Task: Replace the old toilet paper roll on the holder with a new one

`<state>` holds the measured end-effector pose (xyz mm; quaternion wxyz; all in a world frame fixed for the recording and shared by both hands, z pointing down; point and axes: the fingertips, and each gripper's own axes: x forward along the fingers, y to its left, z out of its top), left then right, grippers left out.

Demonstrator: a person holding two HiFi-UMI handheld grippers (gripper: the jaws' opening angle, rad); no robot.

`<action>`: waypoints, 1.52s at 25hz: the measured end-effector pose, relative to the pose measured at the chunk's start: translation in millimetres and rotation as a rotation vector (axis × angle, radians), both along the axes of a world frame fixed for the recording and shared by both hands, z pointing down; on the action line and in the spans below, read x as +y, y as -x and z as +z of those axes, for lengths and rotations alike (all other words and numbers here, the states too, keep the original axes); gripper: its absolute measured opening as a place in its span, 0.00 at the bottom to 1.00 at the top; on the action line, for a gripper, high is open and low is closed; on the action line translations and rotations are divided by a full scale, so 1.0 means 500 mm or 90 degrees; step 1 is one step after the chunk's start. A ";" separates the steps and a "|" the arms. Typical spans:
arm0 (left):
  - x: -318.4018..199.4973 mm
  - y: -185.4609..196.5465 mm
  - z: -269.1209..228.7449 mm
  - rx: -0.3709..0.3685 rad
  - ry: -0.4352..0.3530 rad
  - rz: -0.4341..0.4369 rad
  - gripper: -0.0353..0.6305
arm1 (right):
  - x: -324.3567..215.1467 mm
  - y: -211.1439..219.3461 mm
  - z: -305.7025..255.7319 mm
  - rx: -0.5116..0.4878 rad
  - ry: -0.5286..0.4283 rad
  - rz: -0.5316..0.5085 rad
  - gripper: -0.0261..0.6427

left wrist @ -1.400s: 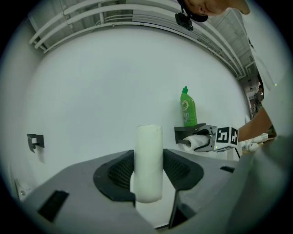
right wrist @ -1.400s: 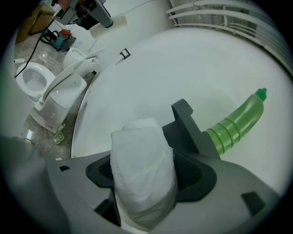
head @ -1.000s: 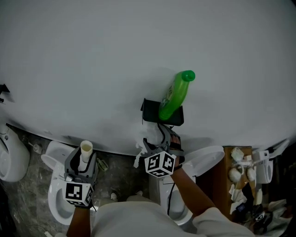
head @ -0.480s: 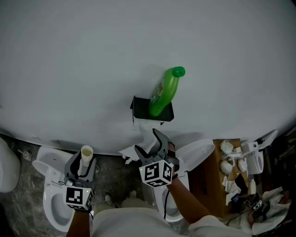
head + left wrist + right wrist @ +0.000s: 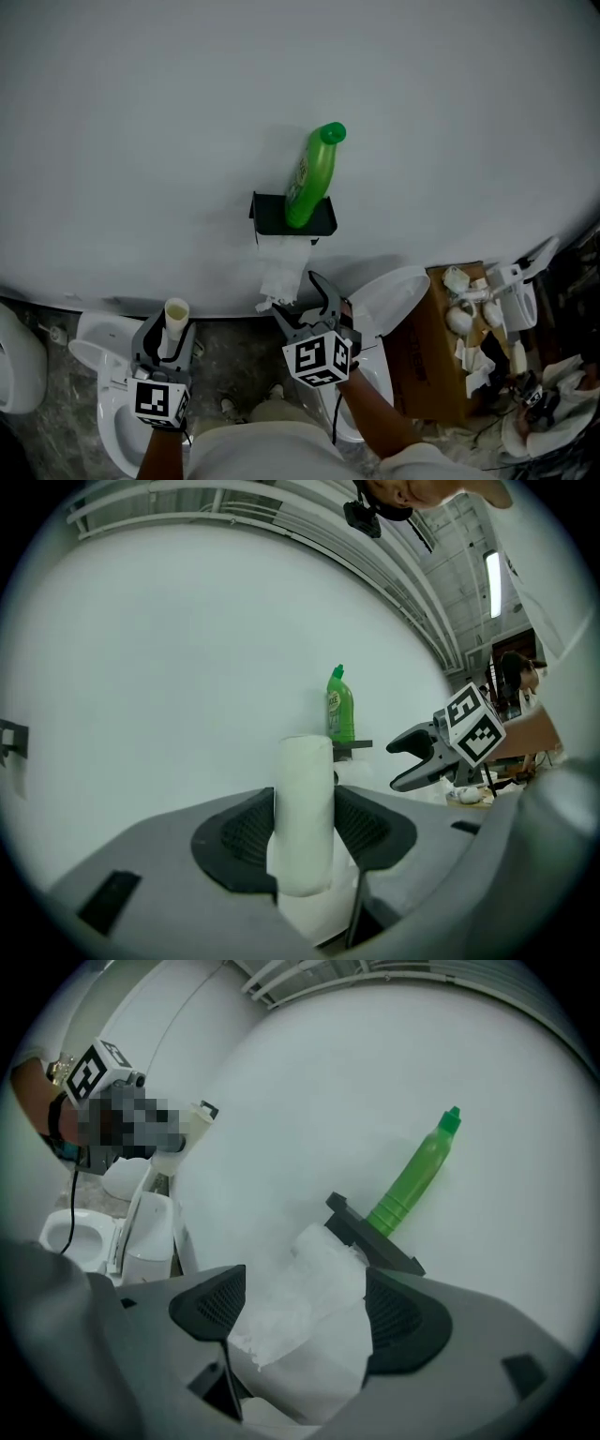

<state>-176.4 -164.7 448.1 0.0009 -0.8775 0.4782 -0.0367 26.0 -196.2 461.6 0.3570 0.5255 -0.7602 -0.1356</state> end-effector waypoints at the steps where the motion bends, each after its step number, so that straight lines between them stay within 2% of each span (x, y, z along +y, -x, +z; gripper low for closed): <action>1: 0.001 -0.001 -0.005 -0.005 -0.003 0.003 0.35 | -0.001 -0.003 -0.006 -0.016 -0.003 0.007 0.60; 11: 0.000 0.000 -0.056 -0.029 -0.035 0.000 0.35 | 0.022 -0.085 -0.049 -0.202 0.002 0.064 0.58; 12: -0.001 -0.002 -0.059 -0.029 -0.035 0.000 0.35 | 0.026 -0.100 -0.055 -0.210 -0.004 0.073 0.55; 14: -0.005 -0.010 -0.064 -0.028 -0.036 -0.001 0.35 | 0.032 -0.133 -0.067 -0.223 -0.017 0.093 0.39; 22: -0.025 -0.049 -0.093 -0.021 -0.056 -0.004 0.35 | 0.030 -0.240 -0.082 -0.292 -0.027 0.151 0.22; 25: -0.032 -0.065 -0.112 -0.026 -0.062 -0.004 0.35 | 0.021 -0.265 -0.095 -0.318 -0.036 0.158 0.09; 27: -0.031 -0.068 -0.121 -0.028 -0.066 -0.008 0.35 | 0.020 -0.276 -0.104 -0.337 -0.038 0.154 0.04; 38: -0.037 -0.029 -0.152 -0.012 -0.077 -0.065 0.35 | 0.067 -0.391 -0.185 -0.456 -0.093 0.160 0.04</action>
